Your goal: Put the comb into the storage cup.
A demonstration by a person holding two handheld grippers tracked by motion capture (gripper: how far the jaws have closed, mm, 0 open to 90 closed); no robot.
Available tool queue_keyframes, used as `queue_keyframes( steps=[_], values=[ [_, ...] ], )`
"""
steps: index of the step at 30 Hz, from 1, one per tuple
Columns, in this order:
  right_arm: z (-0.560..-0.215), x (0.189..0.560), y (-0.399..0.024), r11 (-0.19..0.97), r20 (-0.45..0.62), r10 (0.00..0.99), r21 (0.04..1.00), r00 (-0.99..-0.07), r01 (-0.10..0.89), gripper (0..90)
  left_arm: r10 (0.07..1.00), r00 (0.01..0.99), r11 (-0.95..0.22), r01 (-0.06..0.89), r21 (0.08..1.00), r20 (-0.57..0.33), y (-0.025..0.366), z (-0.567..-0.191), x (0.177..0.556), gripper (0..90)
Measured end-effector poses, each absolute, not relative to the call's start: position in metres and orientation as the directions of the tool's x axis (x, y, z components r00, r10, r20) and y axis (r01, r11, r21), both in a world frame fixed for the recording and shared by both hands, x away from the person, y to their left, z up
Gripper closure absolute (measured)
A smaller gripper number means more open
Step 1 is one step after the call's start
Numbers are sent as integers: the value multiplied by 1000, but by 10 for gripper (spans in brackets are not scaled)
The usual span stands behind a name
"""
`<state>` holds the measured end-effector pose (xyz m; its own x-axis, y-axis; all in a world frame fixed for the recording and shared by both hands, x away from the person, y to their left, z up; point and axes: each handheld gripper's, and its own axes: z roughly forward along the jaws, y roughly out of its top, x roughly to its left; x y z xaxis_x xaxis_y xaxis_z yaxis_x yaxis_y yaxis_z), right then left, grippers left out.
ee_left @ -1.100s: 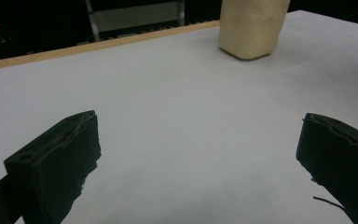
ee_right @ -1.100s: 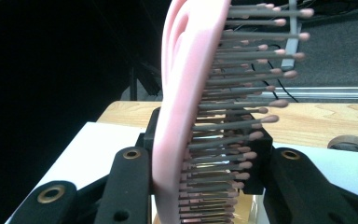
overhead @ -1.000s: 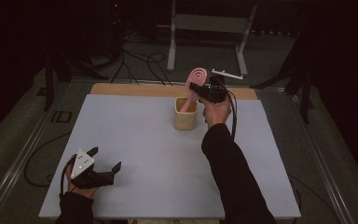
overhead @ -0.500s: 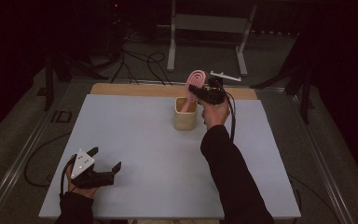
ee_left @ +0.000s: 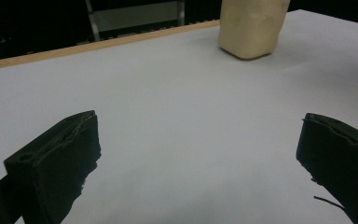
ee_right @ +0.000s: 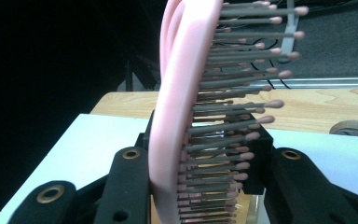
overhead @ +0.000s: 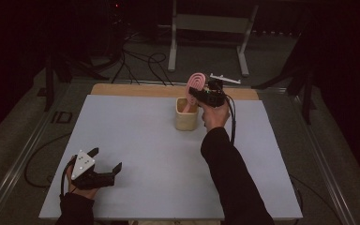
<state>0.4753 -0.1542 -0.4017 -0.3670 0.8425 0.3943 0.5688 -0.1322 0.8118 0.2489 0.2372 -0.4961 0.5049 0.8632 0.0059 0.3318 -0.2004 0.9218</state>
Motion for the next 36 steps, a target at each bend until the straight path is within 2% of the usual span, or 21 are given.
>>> queue_keyframes(
  steps=[36],
  values=[
    [-414, 474, -145, -120, 386, 849, 806, -361, 579, 621, 863, 506, -199, 331, 923, 5, 237, -496, 249, 2]
  ],
)
